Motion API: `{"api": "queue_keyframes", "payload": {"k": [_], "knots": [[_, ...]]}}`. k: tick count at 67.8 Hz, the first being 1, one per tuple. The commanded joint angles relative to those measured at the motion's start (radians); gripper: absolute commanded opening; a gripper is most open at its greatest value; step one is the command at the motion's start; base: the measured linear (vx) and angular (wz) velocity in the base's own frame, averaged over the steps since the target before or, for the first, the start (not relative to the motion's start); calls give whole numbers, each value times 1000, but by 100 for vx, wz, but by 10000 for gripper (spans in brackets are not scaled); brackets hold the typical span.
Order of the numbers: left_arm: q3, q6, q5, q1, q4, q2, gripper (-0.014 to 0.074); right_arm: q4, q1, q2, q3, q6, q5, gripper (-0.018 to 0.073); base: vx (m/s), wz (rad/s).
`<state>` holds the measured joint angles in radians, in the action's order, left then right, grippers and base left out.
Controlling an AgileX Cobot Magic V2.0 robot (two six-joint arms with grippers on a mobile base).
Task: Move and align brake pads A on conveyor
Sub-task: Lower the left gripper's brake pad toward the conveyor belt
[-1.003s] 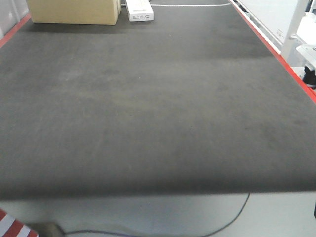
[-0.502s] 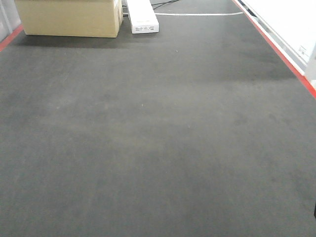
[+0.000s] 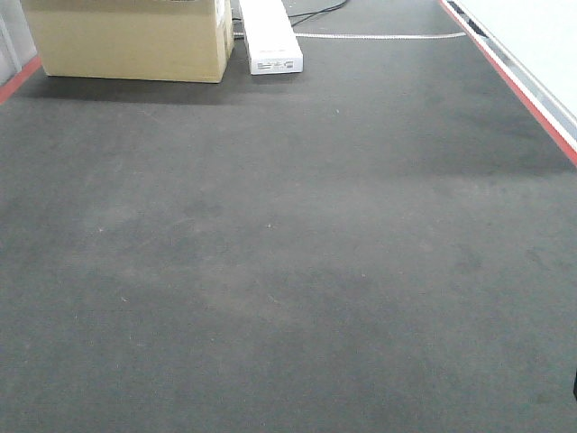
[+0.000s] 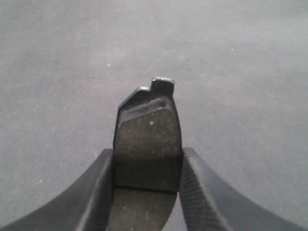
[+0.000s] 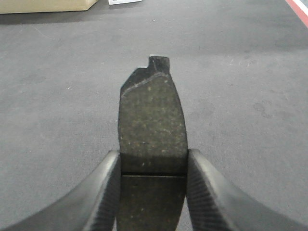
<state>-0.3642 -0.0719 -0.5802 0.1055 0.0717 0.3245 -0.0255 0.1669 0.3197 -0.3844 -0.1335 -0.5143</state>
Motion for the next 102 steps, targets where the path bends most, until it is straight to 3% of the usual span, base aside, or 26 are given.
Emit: {"api": "queue_keyframes", "payload": {"k": [1, 59, 74, 81, 102], "knots": [[-30, 3, 91, 4, 9, 7, -6, -8, -5, 7, -29, 0, 89, -7, 6, 2], [-30, 5, 95, 4, 9, 7, -6, -8, -5, 7, -29, 0, 89, -7, 1, 0], [-37, 72, 118, 4, 9, 13, -6, -8, -5, 7, -29, 0, 89, -7, 0, 0], [-84, 113, 112, 4, 2, 87, -3, -8, -5, 7, -29, 0, 89, -7, 0, 0], [-343, 204, 45, 4, -17, 574, 3, -8, -5, 7, -29, 0, 89, -7, 0, 0]]}}
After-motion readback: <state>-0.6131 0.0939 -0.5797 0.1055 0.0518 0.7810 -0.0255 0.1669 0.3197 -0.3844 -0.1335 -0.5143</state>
